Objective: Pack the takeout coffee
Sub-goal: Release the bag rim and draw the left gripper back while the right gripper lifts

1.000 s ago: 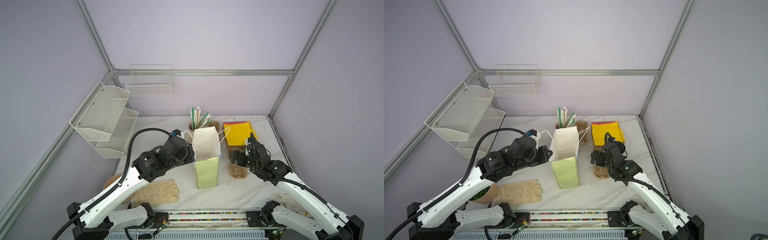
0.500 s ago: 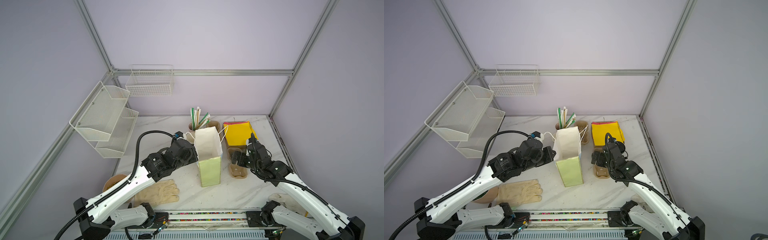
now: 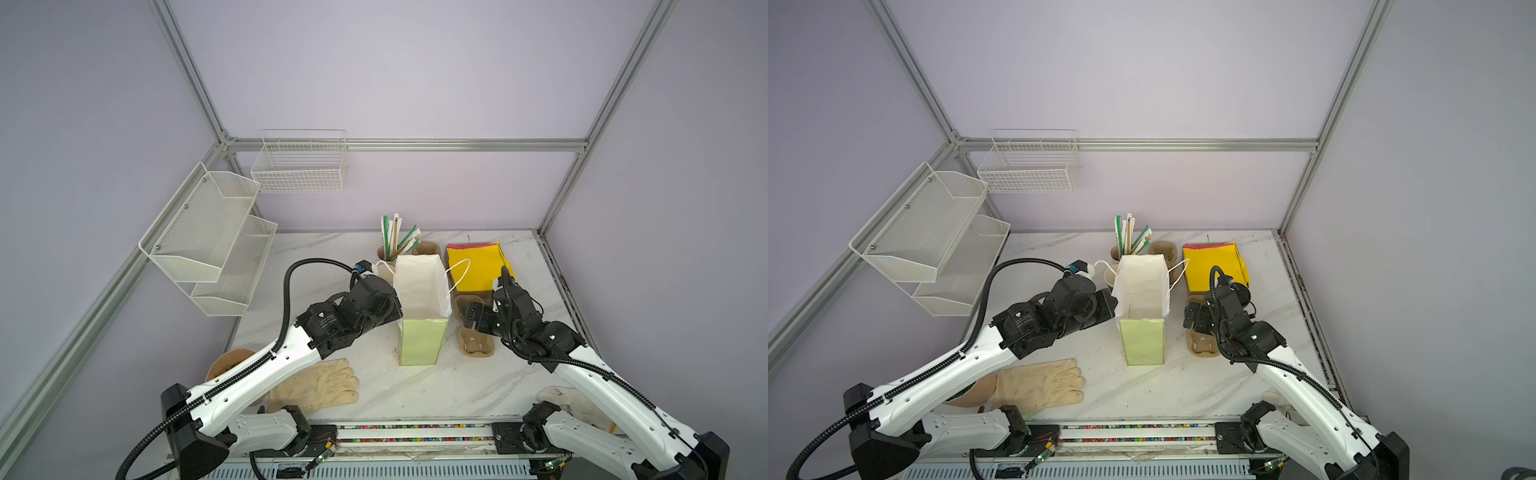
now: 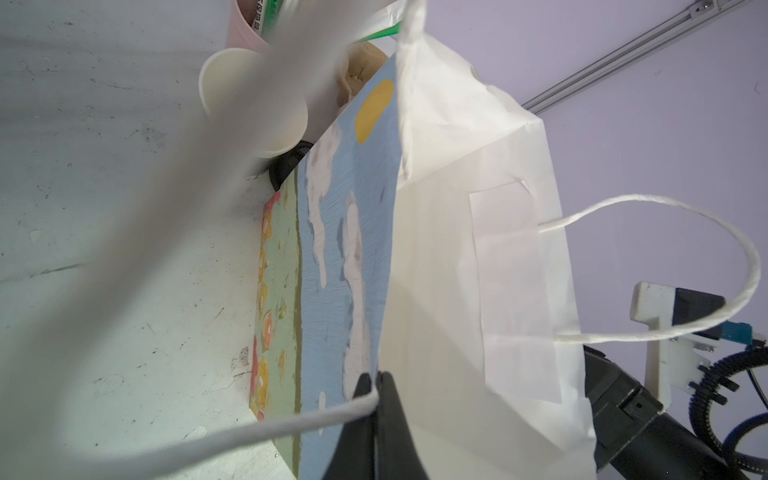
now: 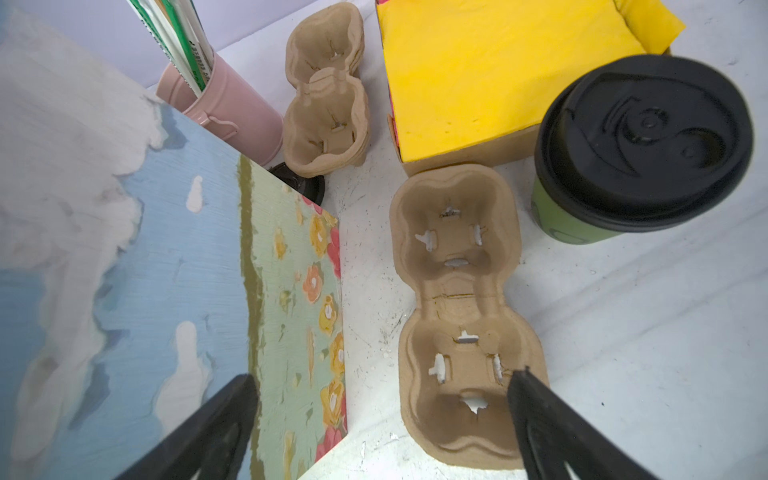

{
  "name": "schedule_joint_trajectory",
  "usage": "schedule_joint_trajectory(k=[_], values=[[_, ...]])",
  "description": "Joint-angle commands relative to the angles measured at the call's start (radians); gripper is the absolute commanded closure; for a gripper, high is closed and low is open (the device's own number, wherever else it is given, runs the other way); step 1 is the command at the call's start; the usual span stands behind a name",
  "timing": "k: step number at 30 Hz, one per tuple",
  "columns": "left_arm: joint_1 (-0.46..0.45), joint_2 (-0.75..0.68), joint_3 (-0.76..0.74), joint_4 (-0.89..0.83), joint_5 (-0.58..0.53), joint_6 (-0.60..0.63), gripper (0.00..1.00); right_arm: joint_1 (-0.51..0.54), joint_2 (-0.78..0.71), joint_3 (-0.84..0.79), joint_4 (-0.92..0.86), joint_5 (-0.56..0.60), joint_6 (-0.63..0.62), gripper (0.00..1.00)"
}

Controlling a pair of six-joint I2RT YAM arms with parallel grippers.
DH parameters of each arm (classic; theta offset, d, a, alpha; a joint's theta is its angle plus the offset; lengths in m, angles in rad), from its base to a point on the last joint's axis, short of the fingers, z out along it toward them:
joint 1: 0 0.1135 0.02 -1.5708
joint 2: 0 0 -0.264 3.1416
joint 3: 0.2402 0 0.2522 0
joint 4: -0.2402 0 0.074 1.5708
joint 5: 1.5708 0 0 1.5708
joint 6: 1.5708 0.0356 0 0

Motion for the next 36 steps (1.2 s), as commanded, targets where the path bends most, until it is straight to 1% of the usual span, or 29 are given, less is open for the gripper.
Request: schedule_joint_trajectory(k=[1,2,4,6,9,10,13,14,20,22,24,25,28,30,36], values=[[-0.003,0.008,-0.013,0.038,-0.026,0.021,1.0,0.005,0.022,0.021,-0.057,0.022,0.034,0.03],[-0.003,0.01,-0.008,0.036,-0.026,0.025,1.0,0.005,0.026,0.026,-0.063,0.028,0.04,0.03],[-0.003,0.011,-0.003,0.036,-0.028,0.029,0.96,0.005,0.034,0.035,-0.08,0.038,0.048,0.03],[-0.003,0.008,0.0,0.036,-0.029,0.033,0.88,0.005,0.043,0.046,-0.098,0.04,0.052,0.03],[-0.003,0.001,0.004,0.036,-0.031,0.042,0.82,0.005,0.06,0.064,-0.129,0.042,0.057,0.02],[-0.003,-0.002,0.005,0.036,-0.031,0.046,0.78,0.005,0.07,0.071,-0.144,0.045,0.061,0.03],[-0.003,-0.007,0.02,0.03,-0.039,0.066,0.64,0.005,0.103,0.092,-0.193,0.065,0.074,0.03],[-0.003,-0.008,0.029,0.026,-0.046,0.075,0.57,0.005,0.117,0.1,-0.21,0.066,0.08,0.03],[-0.001,-0.004,0.105,-0.008,-0.084,0.152,0.28,0.004,0.204,0.162,-0.283,0.027,0.088,0.03],[-0.001,-0.011,0.136,-0.023,-0.11,0.183,0.19,0.004,0.213,0.183,-0.303,0.024,0.094,0.03],[-0.001,-0.019,0.169,-0.035,-0.134,0.247,0.08,0.004,0.221,0.203,-0.321,0.017,0.094,0.02],[0.0,-0.022,0.191,-0.05,-0.148,0.269,0.01,0.005,0.229,0.212,-0.334,0.015,0.094,0.03],[0.005,-0.039,0.244,-0.093,-0.207,0.374,0.0,0.004,0.262,0.238,-0.373,-0.019,0.084,0.03],[0.011,-0.067,0.253,-0.109,-0.257,0.442,0.0,0.004,0.273,0.253,-0.393,-0.035,0.078,0.03],[0.023,-0.195,0.184,-0.081,-0.371,0.646,0.0,0.001,0.316,0.313,-0.485,-0.012,0.059,0.03]])
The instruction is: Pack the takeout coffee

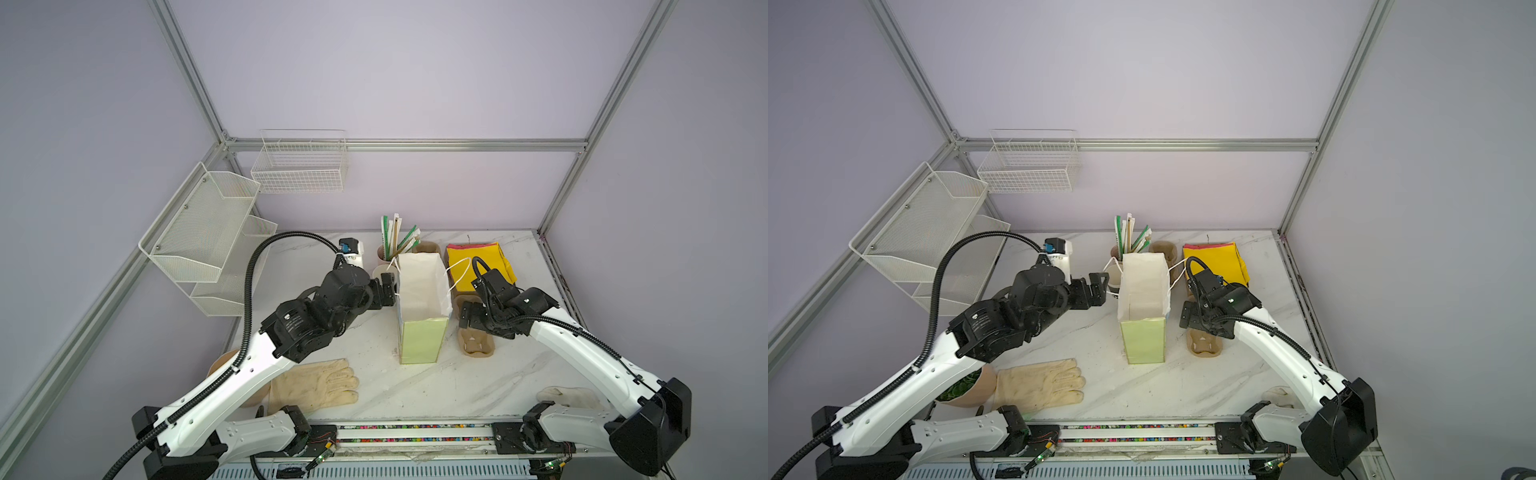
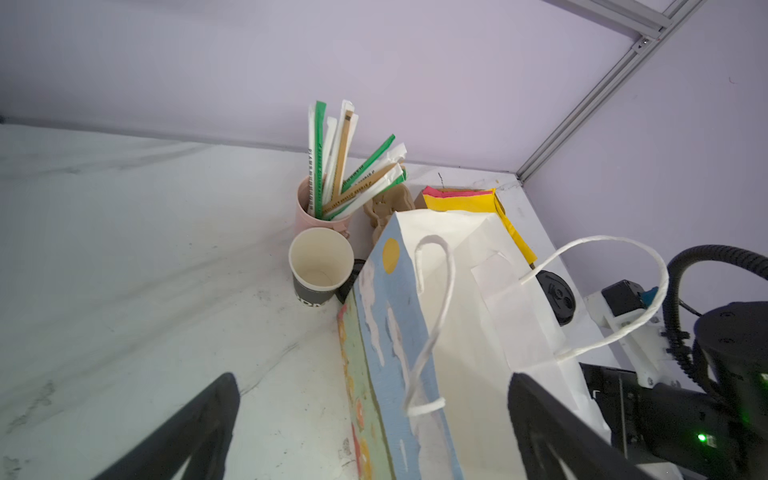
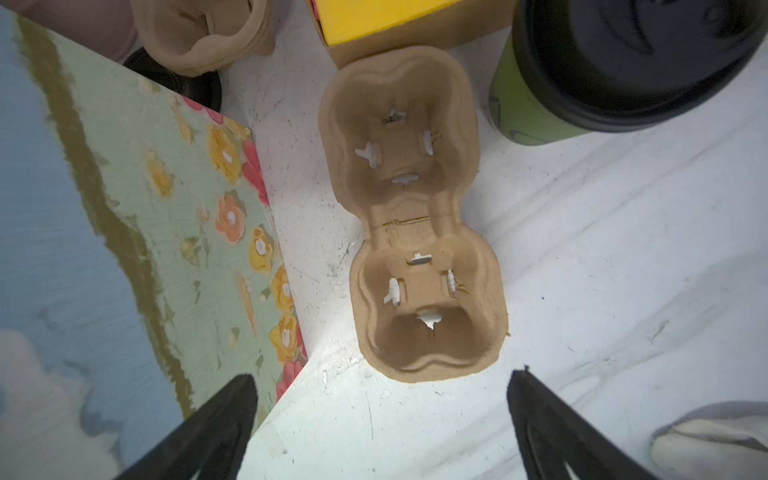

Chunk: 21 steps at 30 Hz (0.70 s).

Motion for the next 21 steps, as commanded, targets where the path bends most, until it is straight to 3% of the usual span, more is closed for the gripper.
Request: schedule_joint_trajectory(k=[1,5,11,21], values=[[0.008,-0.084,0.01,0.023,-0.122,0.188,0.0,0.001,0.034,0.041,-0.105,0.004,-0.016,0.03],[0.008,-0.175,-0.096,0.057,-0.19,0.275,0.0,-0.004,0.1,0.056,-0.128,-0.035,-0.064,0.03],[0.009,-0.268,-0.259,0.129,-0.238,0.308,0.0,-0.062,0.19,0.062,-0.103,-0.053,-0.18,0.03],[0.008,-0.285,-0.334,0.149,-0.256,0.345,0.0,-0.124,0.268,0.071,0.021,-0.086,-0.288,0.02]])
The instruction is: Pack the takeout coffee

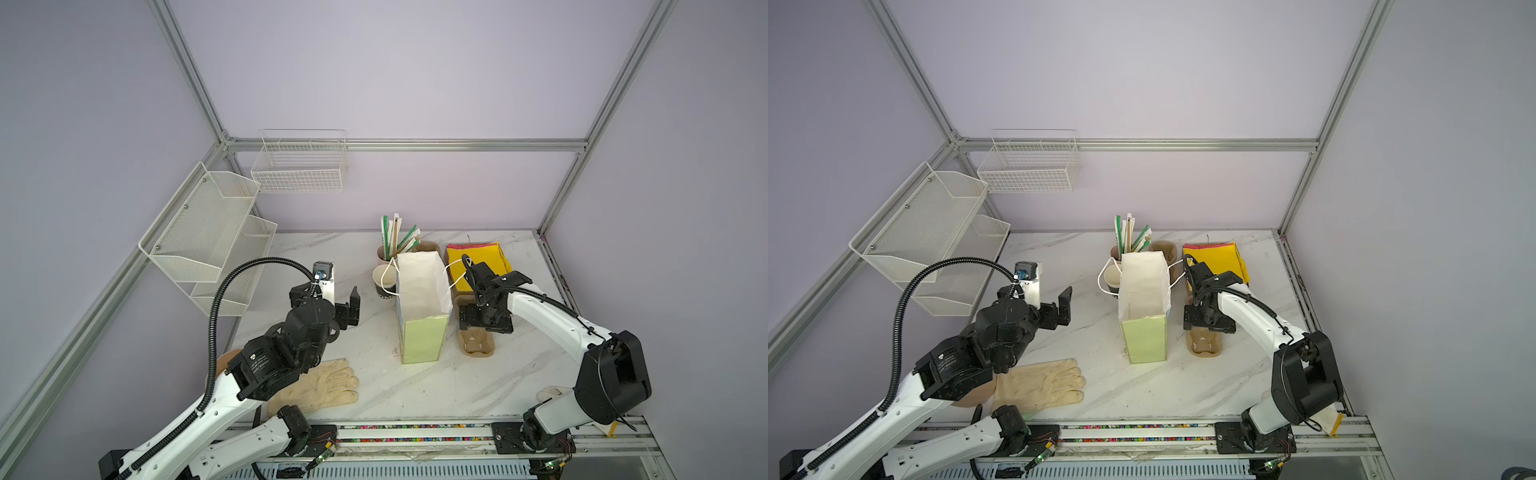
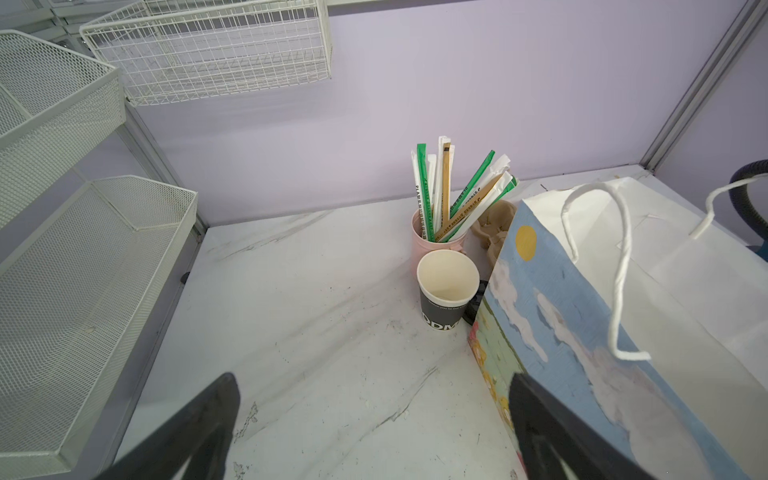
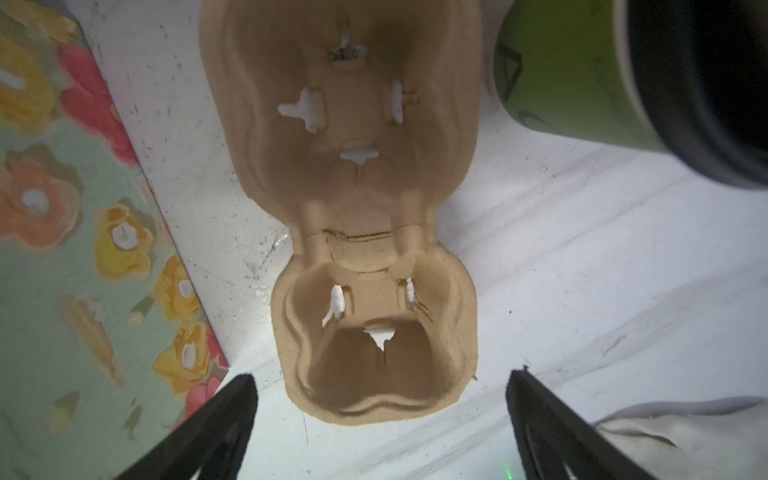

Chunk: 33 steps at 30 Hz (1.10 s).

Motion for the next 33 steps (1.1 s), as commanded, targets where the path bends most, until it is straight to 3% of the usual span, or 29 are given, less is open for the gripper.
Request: schedule_joint_trajectory(k=[1,10,25,33], values=[[0.004,-0.024,-0.041,0.052,-0.018,0.021,0.0,-0.009,0.01,0.022,0.055,-0.03,-0.057,0.02],[0.004,-0.061,-0.066,0.056,-0.044,0.014,0.0,-0.018,0.026,-0.004,0.099,-0.069,-0.103,0.03],[0.004,-0.018,-0.065,0.047,-0.043,0.023,0.0,-0.02,-0.203,-0.046,0.031,-0.108,-0.008,0.03],[0.004,-0.01,-0.065,0.044,-0.041,0.025,0.0,-0.026,-0.116,-0.047,0.014,-0.101,-0.023,0.03]])
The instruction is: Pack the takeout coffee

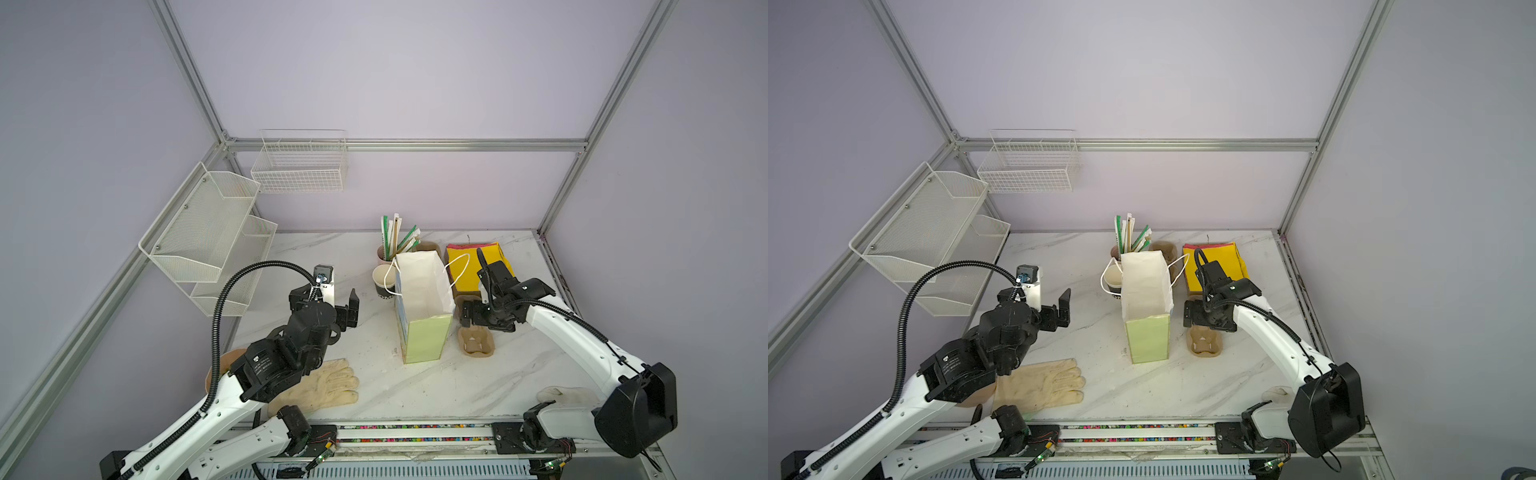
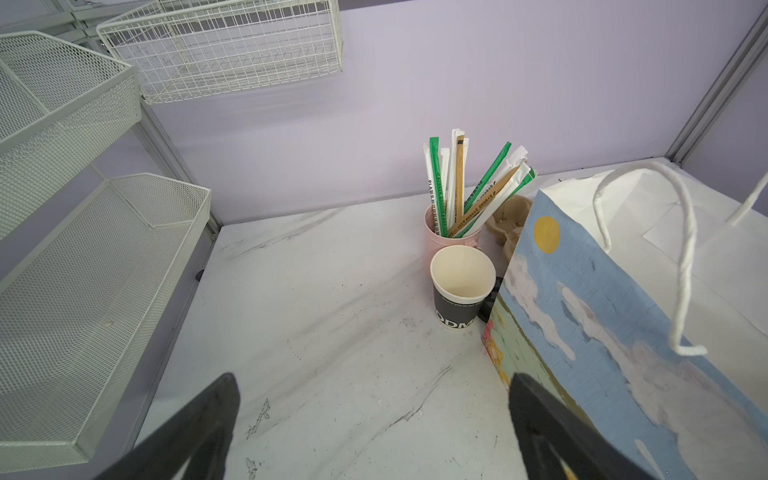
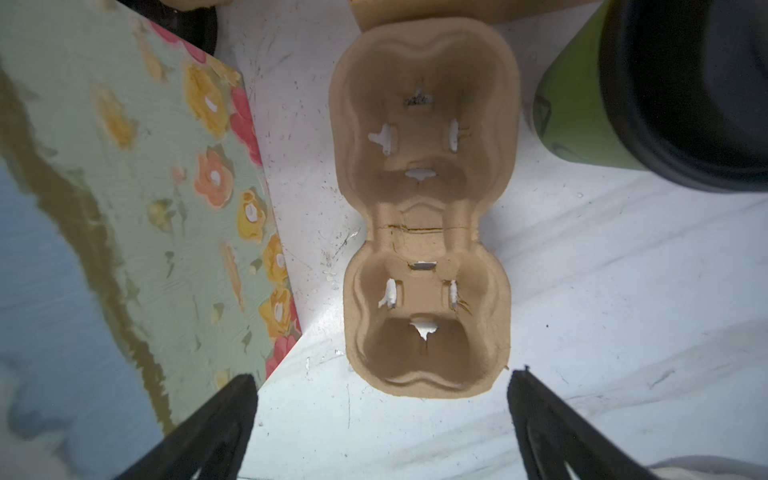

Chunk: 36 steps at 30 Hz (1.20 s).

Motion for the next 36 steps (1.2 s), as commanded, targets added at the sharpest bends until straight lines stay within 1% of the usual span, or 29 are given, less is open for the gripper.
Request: schedule_joint_trajectory(k=[1,5,13,20,25,36], values=[[0.004,0.004,-0.026,0.024,-0.011,0.017,0.0,-0.015,0.048,0.002,-0.038,0.001,-0.006,0.03],[0.003,0.008,-0.025,0.02,-0.008,0.018,0.0,-0.03,0.089,0.014,-0.034,0.03,-0.013,0.03],[0.003,0.013,-0.022,0.015,-0.004,0.018,0.0,-0.055,0.169,0.032,-0.003,0.031,-0.06,0.03],[0.004,0.014,-0.023,0.014,-0.003,0.019,0.0,-0.055,0.207,0.001,0.05,0.044,-0.065,0.02],[0.004,0.014,-0.022,0.011,-0.005,0.02,0.0,-0.053,0.237,-0.01,0.091,0.021,-0.081,0.03],[0.004,0.021,-0.022,0.011,-0.009,0.023,0.0,-0.054,0.259,-0.017,0.125,0.08,-0.103,0.03]])
